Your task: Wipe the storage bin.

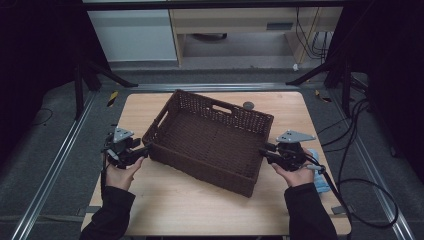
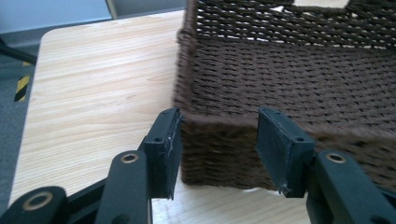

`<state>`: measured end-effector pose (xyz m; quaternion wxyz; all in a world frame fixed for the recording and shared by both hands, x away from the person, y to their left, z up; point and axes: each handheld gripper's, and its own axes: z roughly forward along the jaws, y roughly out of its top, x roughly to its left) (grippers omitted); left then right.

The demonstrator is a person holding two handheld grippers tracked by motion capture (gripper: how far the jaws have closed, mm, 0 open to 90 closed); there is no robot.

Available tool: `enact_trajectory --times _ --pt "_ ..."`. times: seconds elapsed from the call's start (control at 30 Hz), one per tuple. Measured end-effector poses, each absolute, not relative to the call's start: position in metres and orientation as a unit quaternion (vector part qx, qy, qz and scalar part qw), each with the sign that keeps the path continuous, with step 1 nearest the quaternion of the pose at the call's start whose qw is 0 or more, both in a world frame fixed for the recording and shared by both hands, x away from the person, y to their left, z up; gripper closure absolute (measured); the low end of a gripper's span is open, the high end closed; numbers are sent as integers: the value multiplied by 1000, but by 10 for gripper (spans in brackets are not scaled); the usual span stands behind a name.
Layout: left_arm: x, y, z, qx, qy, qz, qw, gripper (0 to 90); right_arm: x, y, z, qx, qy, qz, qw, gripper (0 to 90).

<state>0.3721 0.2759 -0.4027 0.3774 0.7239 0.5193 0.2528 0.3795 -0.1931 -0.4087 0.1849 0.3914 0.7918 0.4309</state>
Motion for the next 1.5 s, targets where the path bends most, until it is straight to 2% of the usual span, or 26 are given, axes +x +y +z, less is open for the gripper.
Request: enact_trajectory --times 0.1,0.27,0.43,0.77,1.33,1.5 --pt "373 271 -404 728 513 250 379 475 380 -194 -406 384 795 430 186 650" --pt "379 271 -407 727 510 250 386 452 393 -198 -401 401 773 437 223 540" --pt "386 272 -408 722 514 251 390 453 409 -201 -405 419 766 427 236 508" --pt "390 270 -407 722 517 257 381 451 415 -200 -419 430 761 434 217 507" --pt "382 237 -406 741 488 247 390 384 397 -200 -413 426 770 433 195 529" --pt "384 240 -407 739 491 236 397 371 403 -206 -407 429 758 439 219 491"
